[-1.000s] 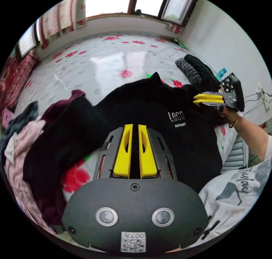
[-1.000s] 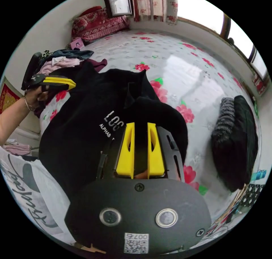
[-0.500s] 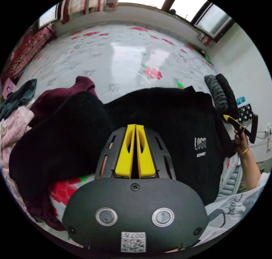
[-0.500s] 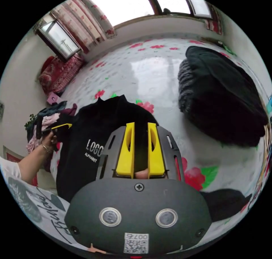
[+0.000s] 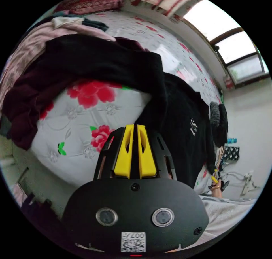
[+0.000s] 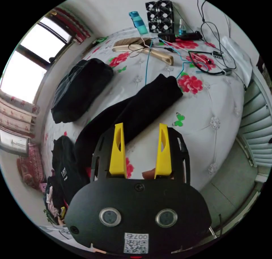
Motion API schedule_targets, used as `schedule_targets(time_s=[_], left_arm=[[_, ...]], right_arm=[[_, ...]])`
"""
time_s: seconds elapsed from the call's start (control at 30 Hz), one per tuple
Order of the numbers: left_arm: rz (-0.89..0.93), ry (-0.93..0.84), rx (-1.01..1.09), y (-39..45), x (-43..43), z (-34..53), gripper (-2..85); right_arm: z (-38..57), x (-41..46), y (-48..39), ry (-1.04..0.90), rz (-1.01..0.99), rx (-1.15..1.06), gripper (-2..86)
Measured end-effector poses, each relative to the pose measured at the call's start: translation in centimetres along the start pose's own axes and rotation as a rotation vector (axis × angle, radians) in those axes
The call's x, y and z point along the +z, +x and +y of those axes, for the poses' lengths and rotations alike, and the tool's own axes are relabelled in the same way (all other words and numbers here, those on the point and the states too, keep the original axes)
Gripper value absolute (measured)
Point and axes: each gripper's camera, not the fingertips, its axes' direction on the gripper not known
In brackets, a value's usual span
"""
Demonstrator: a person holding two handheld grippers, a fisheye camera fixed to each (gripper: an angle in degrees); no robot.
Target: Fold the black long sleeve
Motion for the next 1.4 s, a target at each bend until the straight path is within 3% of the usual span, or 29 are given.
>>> schedule_targets(time_s=[0.07,0.13,0.2,0.37,0.47,0.53,0.6,0.73,0.8,0.9,1.07,1.3,1.4], left_arm=[[0.010,0.030,-0.046,-1.1,-1.4,-0.2,3.5],[0.027,0.064,-0.093,-2.2,-3.0,-0.7,5.0],[0.056,0.092,-0.137,-3.4,-3.9,-1.1,6.2],[0.132,0.170,-0.284,-7.5,-5.8,-2.2,8.7],[0.152,0.206,-0.343,-10.0,-6.2,-3.9,9.3],[0.154,0.218,-0.368,-12.0,-6.0,-6.3,9.8],[0.133,0.222,-0.371,-13.0,-5.8,-8.5,10.4],[0.126,0.243,-0.404,-15.0,-5.0,-12.9,11.9],[0.119,0.248,-0.431,-15.9,-4.5,-14.0,12.0],[0.107,0.227,-0.484,-17.3,-3.5,-14.9,9.7],[0.161,0.251,-0.525,-17.6,-4.1,-12.8,2.2],[0.286,0.365,-0.276,-12.9,-10.3,-7.4,-0.4],[0.256,0.450,-0.201,-10.8,-12.4,-6.0,-0.5]], right_arm=[[-1.2,1.9,0.6,-0.077,-0.011,0.035,8.6],[-1.5,1.3,-0.1,-0.023,0.057,0.027,4.6],[-2.2,0.9,-0.7,-0.073,-0.012,-0.004,2.1],[-0.8,-11.7,-3.2,0.301,-0.266,-0.044,0.4],[0.0,-19.3,-7.6,0.490,-0.227,-0.179,0.7],[-0.9,-21.0,-10.3,0.514,-0.166,-0.246,1.3],[-2.8,-20.4,-12.2,0.488,-0.083,-0.261,2.3],[-7.5,-13.1,-13.6,0.207,0.104,-0.165,5.3],[-7.0,-10.7,-13.6,0.158,0.168,-0.118,5.6],[-3.4,-8.7,-15.1,0.136,0.080,-0.128,5.9],[4.7,-5.9,-21.7,0.012,0.030,-0.403,6.0],[10.9,-6.8,-27.0,-0.041,-0.071,-0.680,6.3],[12.5,-6.8,-28.1,-0.075,-0.129,-0.745,6.5]])
